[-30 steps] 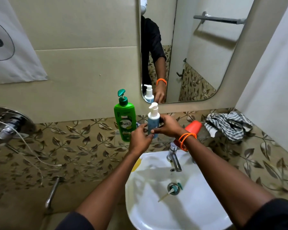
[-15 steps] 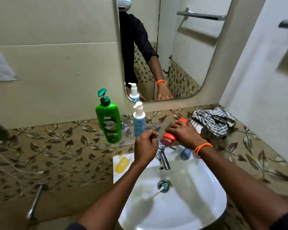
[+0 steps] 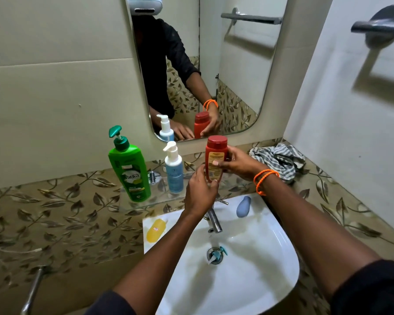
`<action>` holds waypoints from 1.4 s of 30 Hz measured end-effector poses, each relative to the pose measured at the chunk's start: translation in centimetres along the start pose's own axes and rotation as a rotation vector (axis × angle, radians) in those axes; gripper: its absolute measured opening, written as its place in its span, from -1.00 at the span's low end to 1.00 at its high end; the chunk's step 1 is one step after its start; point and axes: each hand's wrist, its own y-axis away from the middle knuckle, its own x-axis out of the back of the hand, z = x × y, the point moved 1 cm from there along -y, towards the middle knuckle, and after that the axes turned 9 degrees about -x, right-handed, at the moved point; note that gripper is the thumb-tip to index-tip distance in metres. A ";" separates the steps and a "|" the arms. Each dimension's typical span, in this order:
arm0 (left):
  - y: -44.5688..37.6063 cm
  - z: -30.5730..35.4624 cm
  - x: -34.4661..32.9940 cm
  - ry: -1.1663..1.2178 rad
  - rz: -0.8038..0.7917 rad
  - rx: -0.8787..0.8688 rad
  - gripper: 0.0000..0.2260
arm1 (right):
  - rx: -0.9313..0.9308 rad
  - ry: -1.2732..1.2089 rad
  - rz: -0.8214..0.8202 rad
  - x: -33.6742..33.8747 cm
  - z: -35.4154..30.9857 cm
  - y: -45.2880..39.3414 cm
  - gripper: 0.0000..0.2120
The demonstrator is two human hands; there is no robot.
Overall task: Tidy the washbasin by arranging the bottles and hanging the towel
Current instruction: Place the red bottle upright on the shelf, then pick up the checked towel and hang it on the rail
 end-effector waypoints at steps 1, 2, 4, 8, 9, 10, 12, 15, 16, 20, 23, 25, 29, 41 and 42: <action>0.1 -0.1 -0.2 0.011 0.004 0.004 -0.50 | 0.002 0.014 -0.005 0.1 0.0 0.0 -0.60; 0.3 -0.1 -0.4 0.024 0.009 0.004 -0.47 | 0.006 0.034 -0.007 0.1 0.1 0.0 -0.56; 0.8 -0.1 -0.7 0.035 0.038 0.013 -0.41 | 0.026 0.078 -0.016 0.4 -0.1 0.3 -0.47; 2.4 -0.1 -1.0 0.020 0.139 0.011 -0.43 | 0.033 0.281 0.173 3.6 0.3 1.8 -0.35; 2.8 0.0 -1.0 -0.014 0.164 -0.027 -0.49 | 0.057 0.391 0.354 5.0 0.7 2.2 -0.43; 3.2 0.1 -1.0 -0.053 0.181 -0.072 -0.55 | 0.073 0.527 0.566 6.5 1.3 2.6 -0.55; 3.8 0.6 -1.3 -0.088 0.179 -0.143 -0.65 | -0.008 0.841 0.913 9.1 2.4 3.5 -0.65; 4.3 1.6 -2.3 -0.044 0.118 -0.215 -0.71 | -0.238 1.049 1.047 11.3 3.9 3.7 -0.55; 4.4 2.0 -2.7 -0.019 0.090 -0.242 -0.73 | -0.276 1.051 1.038 11.9 4.2 3.7 -0.54; 4.3 3.2 -3.7 0.046 0.000 -0.378 -0.83 | -0.227 0.836 1.026 13.6 4.4 4.3 -0.73; 3.2 4.9 -3.4 0.081 0.023 -0.427 -0.83 | 0.068 0.464 1.030 13.6 2.4 5.8 -0.77; 1.4 7.4 -3.0 0.117 0.042 -0.435 -0.76 | 0.244 0.231 0.898 13.4 -0.2 7.4 -0.78; -4.4 14.9 -1.4 0.229 -0.059 -0.435 -0.47 | 0.393 0.050 0.445 13.8 -6.3 12.2 -0.75; -7.6 25.6 3.4 1.024 -0.735 -0.272 -0.92 | 0.196 0.371 0.129 14.4 -16.0 26.0 -0.51; -7.3 26.1 3.8 1.038 -0.656 -0.274 -0.90 | 0.168 0.433 0.131 14.1 -16.4 27.1 -0.56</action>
